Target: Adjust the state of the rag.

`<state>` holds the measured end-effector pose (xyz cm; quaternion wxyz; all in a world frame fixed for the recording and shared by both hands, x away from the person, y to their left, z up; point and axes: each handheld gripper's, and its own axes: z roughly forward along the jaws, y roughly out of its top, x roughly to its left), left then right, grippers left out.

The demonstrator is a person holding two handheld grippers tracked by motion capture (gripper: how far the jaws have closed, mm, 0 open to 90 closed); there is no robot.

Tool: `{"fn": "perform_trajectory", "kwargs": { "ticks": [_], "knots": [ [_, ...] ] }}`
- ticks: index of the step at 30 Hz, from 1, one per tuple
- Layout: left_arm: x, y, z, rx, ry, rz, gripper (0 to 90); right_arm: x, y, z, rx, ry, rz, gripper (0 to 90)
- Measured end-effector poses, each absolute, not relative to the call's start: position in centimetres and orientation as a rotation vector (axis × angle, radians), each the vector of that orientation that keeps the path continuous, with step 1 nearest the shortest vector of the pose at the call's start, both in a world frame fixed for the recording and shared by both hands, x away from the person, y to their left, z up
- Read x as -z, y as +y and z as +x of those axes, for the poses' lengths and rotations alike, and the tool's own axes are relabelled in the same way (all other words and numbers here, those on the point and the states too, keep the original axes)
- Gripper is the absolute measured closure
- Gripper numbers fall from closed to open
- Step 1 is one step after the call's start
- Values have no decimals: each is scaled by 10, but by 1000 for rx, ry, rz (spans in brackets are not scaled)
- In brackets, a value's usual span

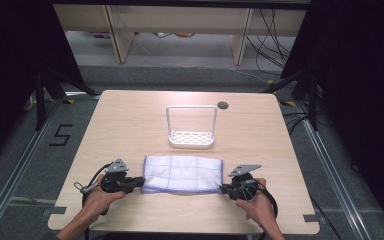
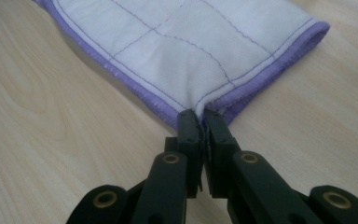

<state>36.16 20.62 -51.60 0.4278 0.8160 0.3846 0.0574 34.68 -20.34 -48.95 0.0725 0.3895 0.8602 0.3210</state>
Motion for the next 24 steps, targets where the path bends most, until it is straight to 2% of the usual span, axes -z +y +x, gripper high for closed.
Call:
{"fn": "perform_trajectory", "kwargs": {
  "ticks": [5,7,9,15,22,24],
  "knots": [
    [508,212,358,-123,991,2017,568,489,-205,342,-986,2507,1254,654],
    [499,217,362,-152,1002,1988,529,482,-208,342,-1022,2466,1228,585],
    [490,224,371,-166,1017,1938,474,472,-209,340,-1032,2435,1265,564],
    [477,221,403,-259,1042,1920,448,468,-202,344,-1035,2394,1295,530],
    [487,201,440,-238,1022,2005,426,483,-191,351,-975,2409,1392,515],
    [493,194,446,-236,1027,1981,430,484,-193,355,-951,2394,1350,515]
  ]
}}
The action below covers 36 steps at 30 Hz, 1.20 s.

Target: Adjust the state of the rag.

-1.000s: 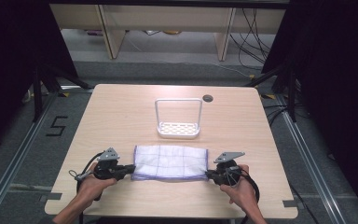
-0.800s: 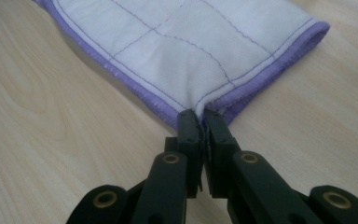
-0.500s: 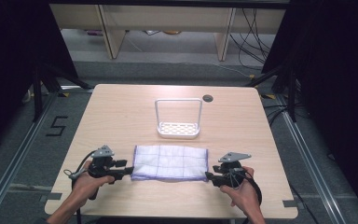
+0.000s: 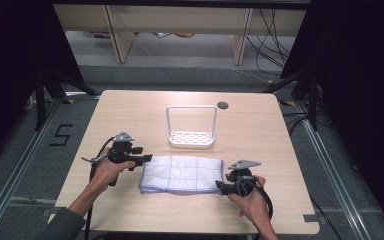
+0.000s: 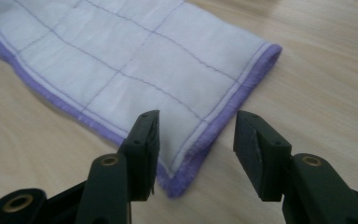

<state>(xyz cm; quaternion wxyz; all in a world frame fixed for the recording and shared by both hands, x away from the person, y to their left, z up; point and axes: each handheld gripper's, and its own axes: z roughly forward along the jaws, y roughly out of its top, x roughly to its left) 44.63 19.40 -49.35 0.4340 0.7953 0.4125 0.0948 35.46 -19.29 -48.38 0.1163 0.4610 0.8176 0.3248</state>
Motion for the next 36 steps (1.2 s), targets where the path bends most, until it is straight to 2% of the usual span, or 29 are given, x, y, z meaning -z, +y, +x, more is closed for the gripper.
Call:
{"fn": "perform_trajectory", "kwargs": {
  "ticks": [5,16,20,23,27,30,32,36],
  "knots": [
    [503,189,450,-231,968,2084,444,488,-191,353,-932,2401,1370,514],
    [511,182,448,-262,914,2178,531,496,-185,348,-860,2430,1358,504],
    [512,181,447,-257,894,2184,595,493,-182,344,-874,2434,1343,499],
    [512,179,446,-247,874,2189,678,498,-178,342,-839,2454,1329,508],
    [511,178,442,-251,859,2198,768,499,-178,343,-842,2444,1268,589],
    [511,179,437,-251,854,2198,796,500,-181,344,-841,2456,1208,746],
    [510,180,432,-238,851,2194,808,499,-182,343,-842,2477,1226,805],
    [508,182,413,-212,850,2171,814,495,-189,347,-884,2485,1214,838]
  ]
}}
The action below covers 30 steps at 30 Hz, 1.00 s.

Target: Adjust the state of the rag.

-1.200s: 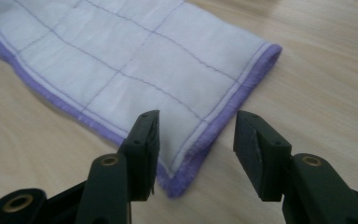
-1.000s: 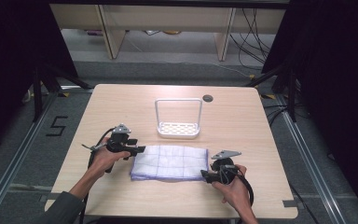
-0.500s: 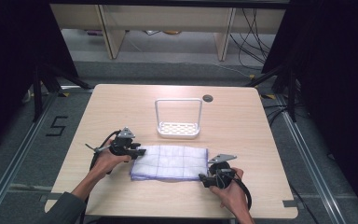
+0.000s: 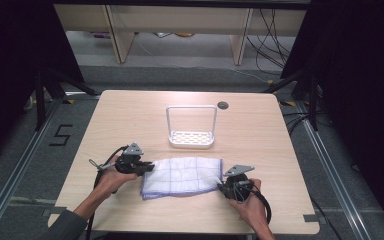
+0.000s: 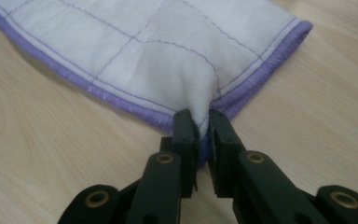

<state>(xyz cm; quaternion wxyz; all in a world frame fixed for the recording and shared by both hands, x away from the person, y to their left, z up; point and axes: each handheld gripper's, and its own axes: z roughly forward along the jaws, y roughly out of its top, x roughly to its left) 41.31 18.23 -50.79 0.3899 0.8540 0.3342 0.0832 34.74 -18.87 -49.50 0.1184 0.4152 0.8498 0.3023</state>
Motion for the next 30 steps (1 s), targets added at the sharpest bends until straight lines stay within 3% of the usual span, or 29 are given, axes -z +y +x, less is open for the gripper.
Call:
{"fn": "perform_trajectory", "kwargs": {
  "ticks": [6,15,22,30],
  "knots": [
    [507,190,368,-121,842,2090,814,487,-194,357,-907,2493,1160,845],
    [507,185,304,-6,790,2039,812,475,-174,402,-951,2577,1026,846],
    [510,170,283,27,773,2032,808,470,-144,431,-960,2590,1005,847],
    [511,155,272,42,741,2027,807,474,-128,438,-924,2619,1002,846]
  ]
}}
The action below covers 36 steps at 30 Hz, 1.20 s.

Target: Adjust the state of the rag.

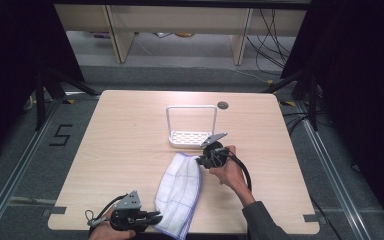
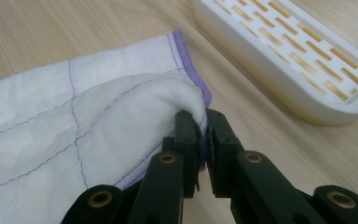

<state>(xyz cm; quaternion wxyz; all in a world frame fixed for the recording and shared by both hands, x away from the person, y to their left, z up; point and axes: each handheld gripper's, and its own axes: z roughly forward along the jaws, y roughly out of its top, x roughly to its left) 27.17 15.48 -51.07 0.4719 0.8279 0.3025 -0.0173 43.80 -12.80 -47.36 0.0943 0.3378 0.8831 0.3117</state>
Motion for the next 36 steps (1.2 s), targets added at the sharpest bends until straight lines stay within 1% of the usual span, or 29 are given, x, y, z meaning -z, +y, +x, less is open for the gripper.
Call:
{"fn": "perform_trajectory", "kwargs": {
  "ticks": [2,3,5,6,7,9,10,11,13,15,16,18,19,20,21,22,23,24,26,27,29,30,33,36],
  "knots": [
    [512,151,270,59,728,2039,805,476,-125,442,-937,2626,972,835],
    [513,150,271,76,720,2036,804,476,-124,442,-909,2618,1002,814],
    [513,150,270,87,727,2038,786,478,-123,445,-899,2600,996,724],
    [513,151,270,101,727,2031,758,479,-123,445,-912,2571,1058,661],
    [512,152,270,105,726,2029,733,478,-124,445,-929,2554,1086,642],
    [511,155,271,148,739,2011,627,474,-131,442,-953,2513,1131,569],
    [509,157,271,157,753,1994,575,472,-133,439,-962,2510,1142,547],
    [507,161,272,154,750,1988,539,469,-138,437,-987,2485,1128,546],
    [503,165,275,137,769,1971,491,465,-145,433,-1014,2460,1149,506],
    [498,171,284,105,787,1949,457,462,-150,431,-1026,2427,1218,492],
    [495,173,289,83,795,1941,455,461,-151,431,-1044,2424,1243,486],
    [489,175,310,10,835,1940,440,465,-151,436,-1034,2411,1237,478],
    [489,173,319,-3,836,1920,438,466,-149,436,-1042,2404,1261,478],
    [489,173,319,-3,836,1920,432,466,-149,436,-1042,2404,1261,478],
    [487,170,336,-24,866,1939,431,469,-146,438,-1034,2417,1254,479],
    [488,167,344,-22,901,1929,435,467,-145,437,-994,2448,1283,483],
    [488,166,353,-27,898,1944,436,469,-143,438,-995,2444,1279,484],
    [488,166,353,-27,898,1944,439,469,-143,438,-995,2444,1279,484],
    [487,161,367,-75,923,1948,439,469,-140,437,-972,2448,1295,487],
    [486,157,384,-115,949,1947,438,470,-138,437,-948,2454,1307,492],
    [485,155,398,-100,964,1955,438,470,-138,436,-930,2452,1280,497],
    [485,155,398,-100,964,1955,439,470,-138,436,-930,2452,1280,497],
    [486,148,421,-130,1004,1943,443,470,-138,436,-973,2424,1293,505],
    [488,146,429,-144,1013,1957,444,468,-140,437,-959,2428,1304,505]
  ]
}}
